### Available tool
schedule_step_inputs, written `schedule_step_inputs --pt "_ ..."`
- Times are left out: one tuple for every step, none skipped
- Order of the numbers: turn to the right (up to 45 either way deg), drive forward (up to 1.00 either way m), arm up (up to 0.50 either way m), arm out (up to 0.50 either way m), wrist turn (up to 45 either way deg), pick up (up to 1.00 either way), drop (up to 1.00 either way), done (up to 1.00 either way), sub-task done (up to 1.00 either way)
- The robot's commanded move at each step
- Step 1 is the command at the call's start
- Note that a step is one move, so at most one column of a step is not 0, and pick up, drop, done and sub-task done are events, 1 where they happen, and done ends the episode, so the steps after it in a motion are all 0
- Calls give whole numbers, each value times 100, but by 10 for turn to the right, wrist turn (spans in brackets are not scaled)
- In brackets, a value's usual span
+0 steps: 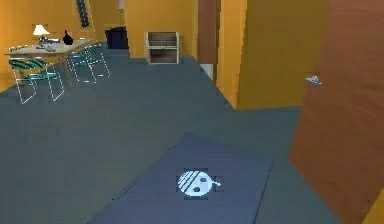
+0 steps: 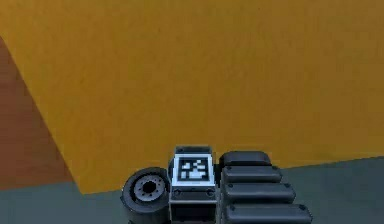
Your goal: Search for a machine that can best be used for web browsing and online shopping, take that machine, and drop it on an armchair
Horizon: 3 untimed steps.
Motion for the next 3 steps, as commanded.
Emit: schedule_step_inputs --pt "0 100 0 0 0 0 0 0 0" --pt "0 100 0 0 0 0 0 0 0" --pt "-30 0 0 0 0 0 0 0 0"
